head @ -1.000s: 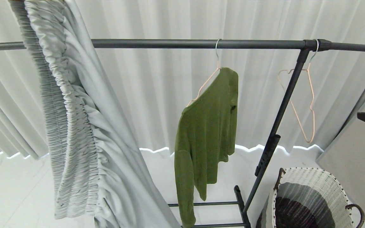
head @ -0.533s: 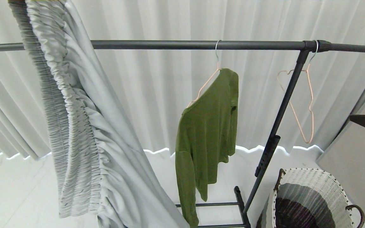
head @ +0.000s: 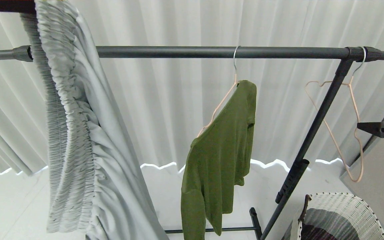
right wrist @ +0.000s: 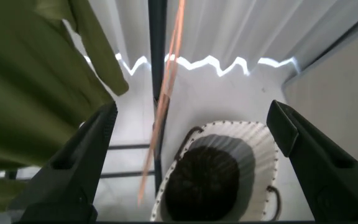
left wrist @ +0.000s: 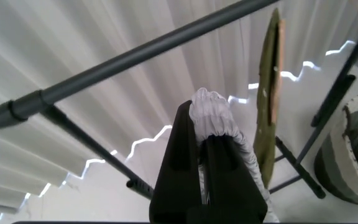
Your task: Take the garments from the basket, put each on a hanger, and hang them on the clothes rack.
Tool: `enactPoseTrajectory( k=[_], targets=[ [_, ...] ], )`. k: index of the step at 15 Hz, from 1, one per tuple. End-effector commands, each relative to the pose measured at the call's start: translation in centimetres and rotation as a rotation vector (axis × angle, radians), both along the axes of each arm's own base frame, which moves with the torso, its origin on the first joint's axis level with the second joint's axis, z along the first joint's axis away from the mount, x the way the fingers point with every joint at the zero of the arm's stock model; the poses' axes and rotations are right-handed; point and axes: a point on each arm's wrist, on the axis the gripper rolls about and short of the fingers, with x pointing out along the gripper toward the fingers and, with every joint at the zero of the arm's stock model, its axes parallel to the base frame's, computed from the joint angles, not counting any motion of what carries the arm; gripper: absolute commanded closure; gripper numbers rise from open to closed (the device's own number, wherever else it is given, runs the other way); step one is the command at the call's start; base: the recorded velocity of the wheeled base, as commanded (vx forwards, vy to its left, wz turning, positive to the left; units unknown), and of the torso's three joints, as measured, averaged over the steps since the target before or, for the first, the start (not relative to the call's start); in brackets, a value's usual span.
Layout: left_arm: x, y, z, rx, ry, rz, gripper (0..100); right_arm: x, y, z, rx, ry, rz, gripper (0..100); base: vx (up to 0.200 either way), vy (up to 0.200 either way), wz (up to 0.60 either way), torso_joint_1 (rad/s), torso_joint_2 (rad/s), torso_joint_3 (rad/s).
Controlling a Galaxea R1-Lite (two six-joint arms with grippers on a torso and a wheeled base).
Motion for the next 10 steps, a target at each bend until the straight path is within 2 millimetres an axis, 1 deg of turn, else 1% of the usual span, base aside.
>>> enactPoseTrajectory(
  k=[1,4,6,9,10],
  targets=[
    [0.0,0.0,-0.1,0.003,0.003,-0.004,100,1.2,0.2,-0.9,0.001,0.046,-0.005,0,0.0,0.0,0.0,0.0,0.0,0.0],
    [-0.1,-0.1,-0.3,0.008,0.007,-0.008,100,2.9,0.6,-2.0,0.022,0.105,-0.02,0,0.0,0.0,0.0,0.0,0.0,0.0],
    [-0.3,-0.5,-0.6,0.019,0.015,-0.036,100,4.2,0.8,-3.0,0.029,0.146,-0.035,0,0.0,0.0,0.0,0.0,0.0,0.0],
    [-0.3,-0.6,-0.6,0.021,0.016,-0.043,100,6.5,1.4,-3.7,0.045,0.105,-0.075,0,0.0,0.0,0.0,0.0,0.0,0.0],
    [-0.3,-0.6,-0.6,0.021,0.016,-0.043,100,6.9,1.4,-3.8,0.048,0.1,-0.08,0,0.0,0.0,0.0,0.0,0.0,0.0]
  ],
)
